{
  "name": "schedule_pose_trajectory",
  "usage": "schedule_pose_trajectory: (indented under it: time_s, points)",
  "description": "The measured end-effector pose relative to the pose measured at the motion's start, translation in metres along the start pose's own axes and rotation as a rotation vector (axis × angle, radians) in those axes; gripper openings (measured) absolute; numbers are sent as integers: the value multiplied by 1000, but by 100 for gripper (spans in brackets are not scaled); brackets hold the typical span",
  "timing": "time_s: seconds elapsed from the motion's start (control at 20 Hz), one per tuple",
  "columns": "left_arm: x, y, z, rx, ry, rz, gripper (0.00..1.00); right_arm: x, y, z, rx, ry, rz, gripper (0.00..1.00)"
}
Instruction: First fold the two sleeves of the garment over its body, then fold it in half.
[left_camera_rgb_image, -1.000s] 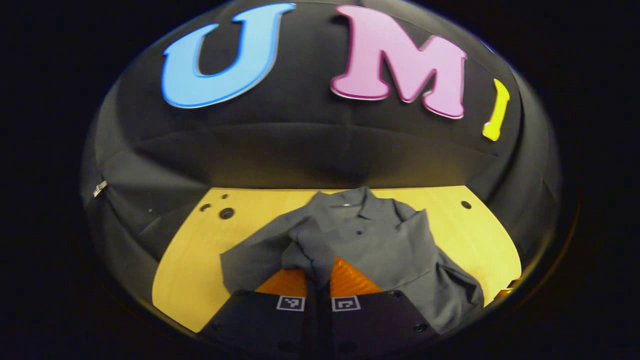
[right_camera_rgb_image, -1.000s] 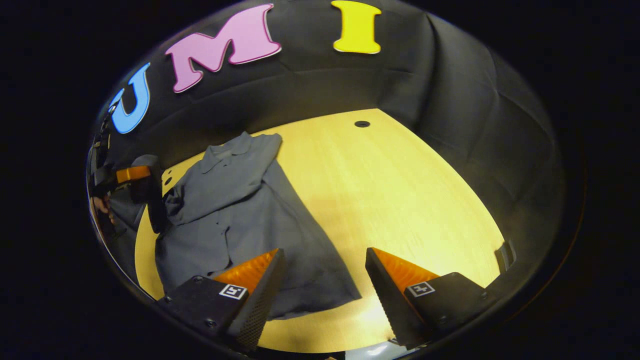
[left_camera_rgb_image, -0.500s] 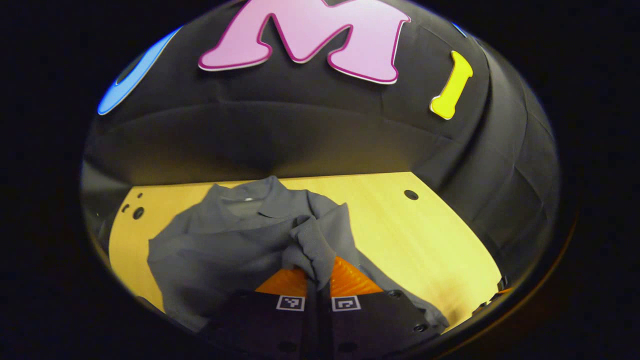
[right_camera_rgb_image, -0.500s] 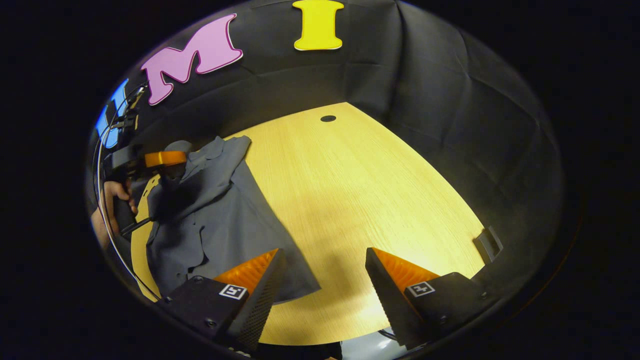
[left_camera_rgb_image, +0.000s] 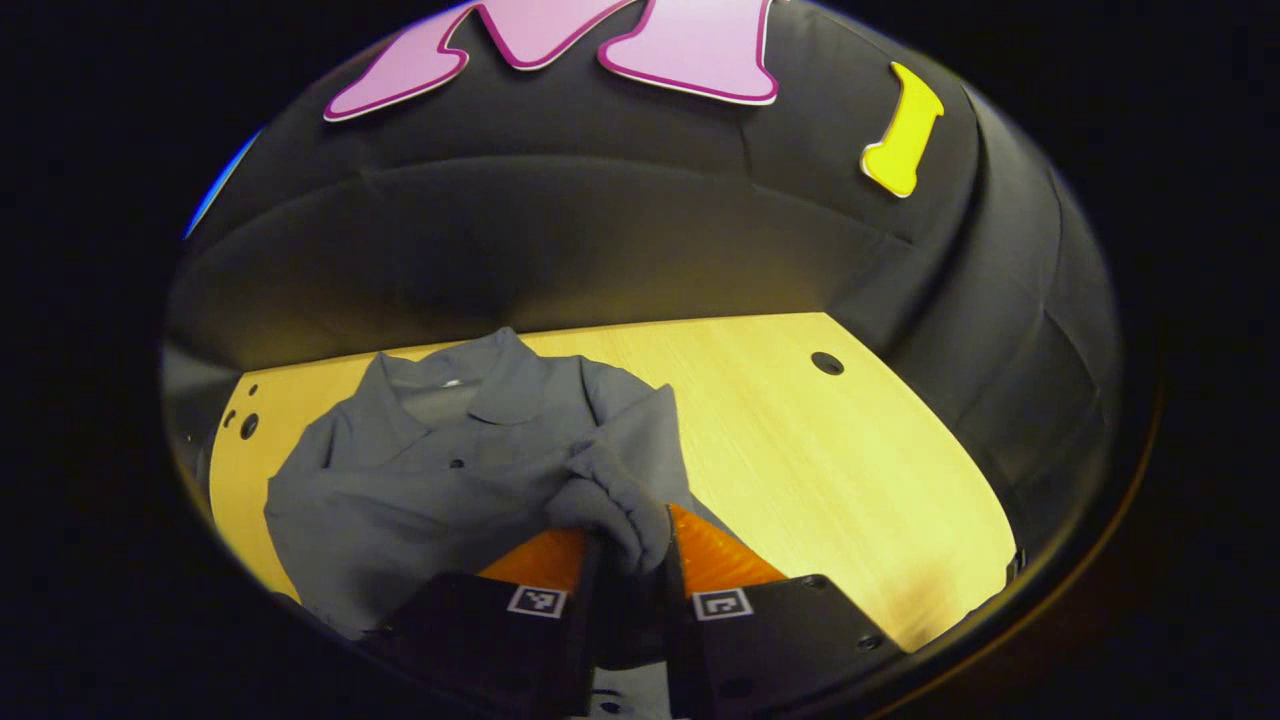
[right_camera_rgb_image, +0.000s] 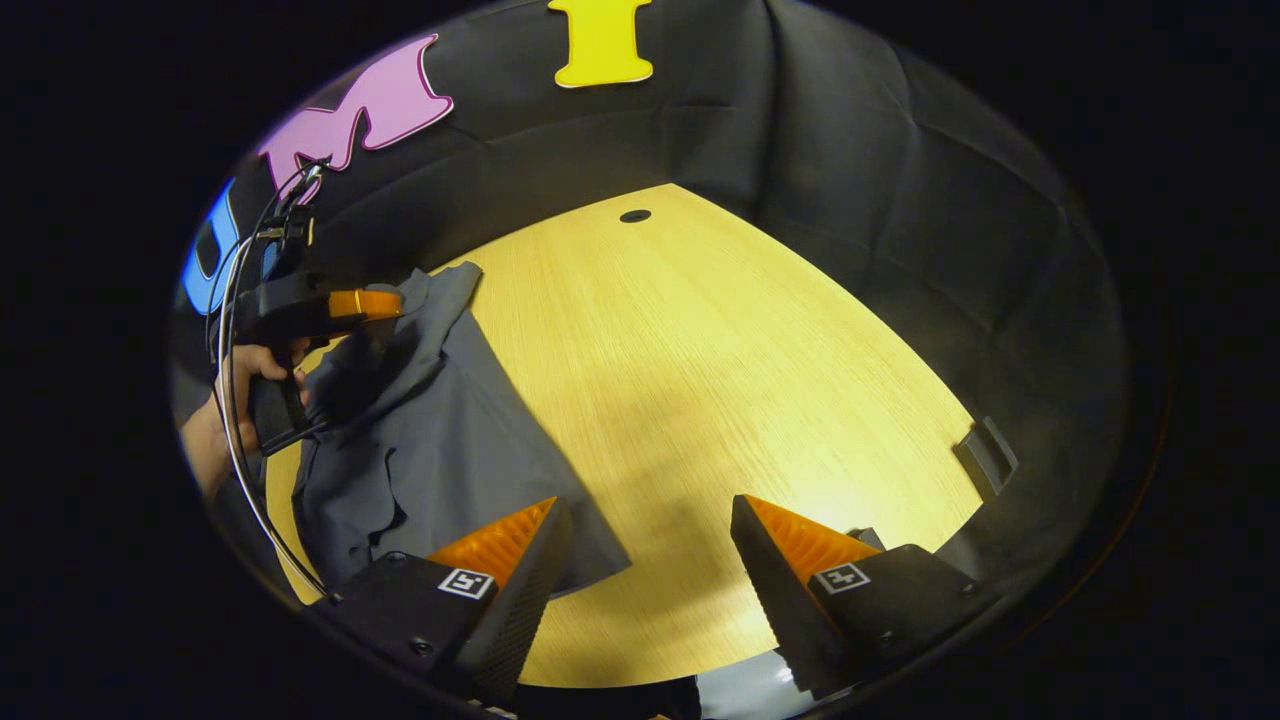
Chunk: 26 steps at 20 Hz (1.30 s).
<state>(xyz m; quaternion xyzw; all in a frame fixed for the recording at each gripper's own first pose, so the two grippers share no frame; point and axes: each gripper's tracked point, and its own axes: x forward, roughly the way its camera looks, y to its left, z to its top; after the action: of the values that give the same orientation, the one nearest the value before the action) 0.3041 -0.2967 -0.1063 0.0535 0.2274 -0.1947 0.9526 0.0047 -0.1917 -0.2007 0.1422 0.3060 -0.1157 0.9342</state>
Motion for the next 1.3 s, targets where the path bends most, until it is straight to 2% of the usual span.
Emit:
schedule_pose_trajectory:
  time_s: [0.15, 0.2, 0.25, 0.35, 0.4, 0.45, 0.5, 0.75, 0.95, 1.1, 1.3]
  points:
    - [-12, -5, 4, -33, -34, -60, 68, 9, 11, 4, -18, 7, 23, 99]
    - [-18, 1, 2, -36, -35, -63, 75, 11, 19, 7, -26, 10, 35, 99]
    - [-27, 11, -2, -39, -36, -50, 86, 13, 27, 9, -34, 14, 56, 99]
    - [-50, 39, -14, -56, -34, -16, 87, 19, 44, 7, -49, 40, 120, 99]
    - [-65, 53, -20, -64, -38, -1, 82, 24, 50, 6, -56, 54, 142, 99]
    - [-81, 66, -30, -72, -41, 11, 90, 26, 54, 2, -66, 71, 160, 99]
    - [-97, 79, -41, -80, -33, 22, 90, 30, 58, -2, -83, 95, 176, 99]
    - [-174, 154, -127, -96, 47, 145, 90, 43, 64, -22, -191, 191, 200, 99]
    - [-221, 190, -199, -163, 126, 239, 90, 56, 68, -32, -205, 243, 204, 99]
    - [-247, 208, -246, -178, 185, 294, 91, 61, 79, -46, -214, 295, 223, 99]
    - [-273, 220, -290, -226, 241, 335, 91, 61, 95, -58, -233, 337, 253, 100]
